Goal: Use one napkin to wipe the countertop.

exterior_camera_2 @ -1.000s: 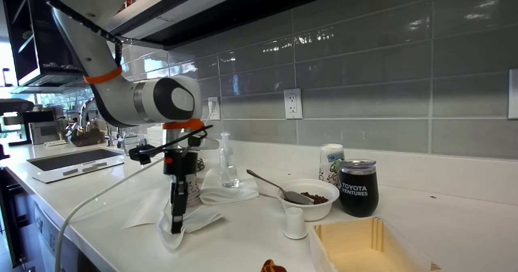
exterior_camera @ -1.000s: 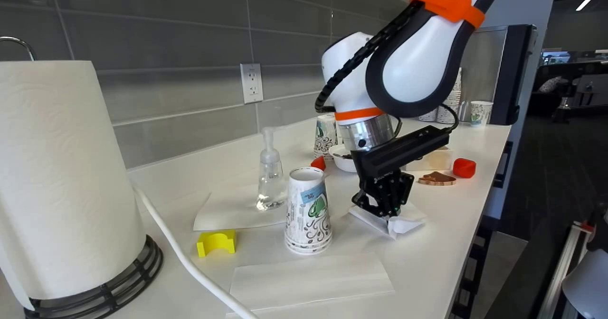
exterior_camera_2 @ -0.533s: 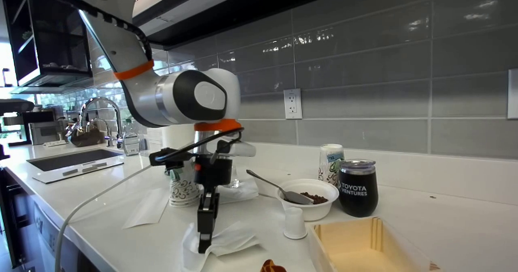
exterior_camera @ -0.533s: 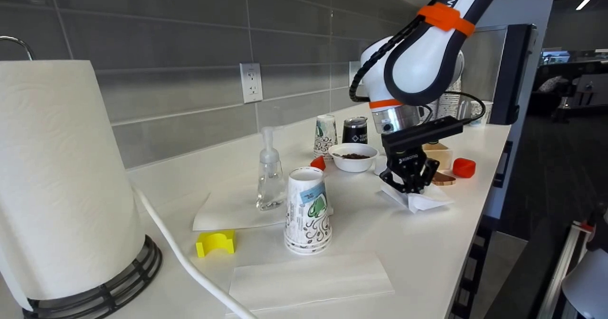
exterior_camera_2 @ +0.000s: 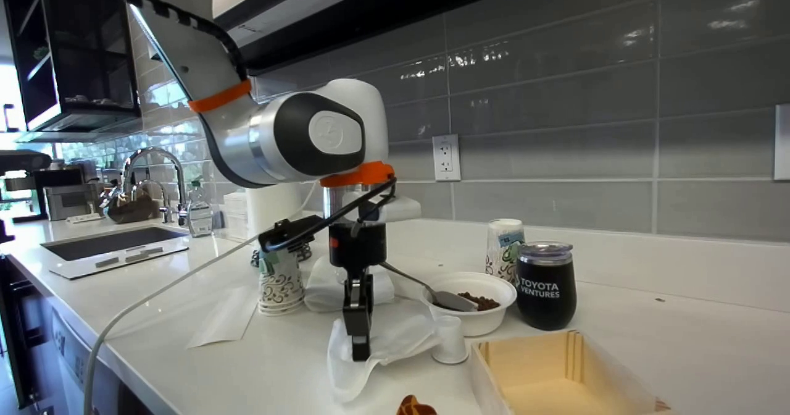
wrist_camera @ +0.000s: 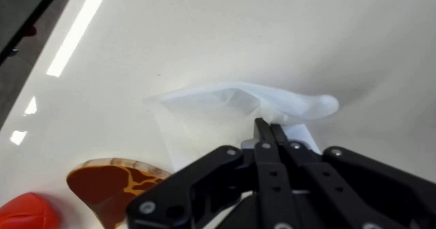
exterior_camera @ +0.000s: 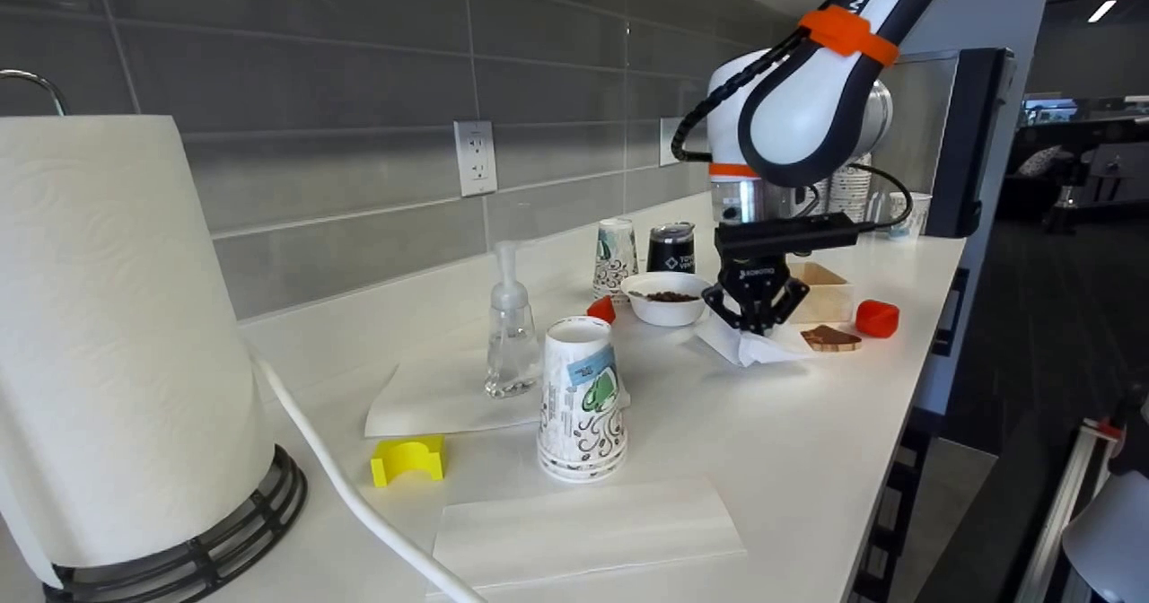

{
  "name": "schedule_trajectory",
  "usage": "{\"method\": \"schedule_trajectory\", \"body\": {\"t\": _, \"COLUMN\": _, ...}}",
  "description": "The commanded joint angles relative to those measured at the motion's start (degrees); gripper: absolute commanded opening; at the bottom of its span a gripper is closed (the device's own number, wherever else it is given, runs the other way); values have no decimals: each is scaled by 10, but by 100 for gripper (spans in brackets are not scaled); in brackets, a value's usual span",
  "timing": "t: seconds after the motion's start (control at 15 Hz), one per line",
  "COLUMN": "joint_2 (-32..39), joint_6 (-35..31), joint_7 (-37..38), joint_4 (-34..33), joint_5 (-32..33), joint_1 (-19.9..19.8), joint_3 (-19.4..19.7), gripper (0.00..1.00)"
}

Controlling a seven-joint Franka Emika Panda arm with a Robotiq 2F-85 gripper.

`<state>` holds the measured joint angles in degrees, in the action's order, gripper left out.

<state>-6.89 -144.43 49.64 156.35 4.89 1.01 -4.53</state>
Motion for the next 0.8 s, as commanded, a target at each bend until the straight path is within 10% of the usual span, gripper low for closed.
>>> {"method": "schedule_trajectory", "body": {"t": 0.0, "joint_2": -33, "joint_6": -45, "joint_7": 9, "joint_4": 23, "joint_5": 5, "joint_1": 30, "joint_3": -42, "gripper": 0}}
{"method": "schedule_trajectory", "body": {"t": 0.73, "joint_2": 7, "joint_6": -57, "joint_7": -85, "joint_4": 1, "joint_5": -57, "joint_1": 117, "joint_3": -109, "gripper": 0}}
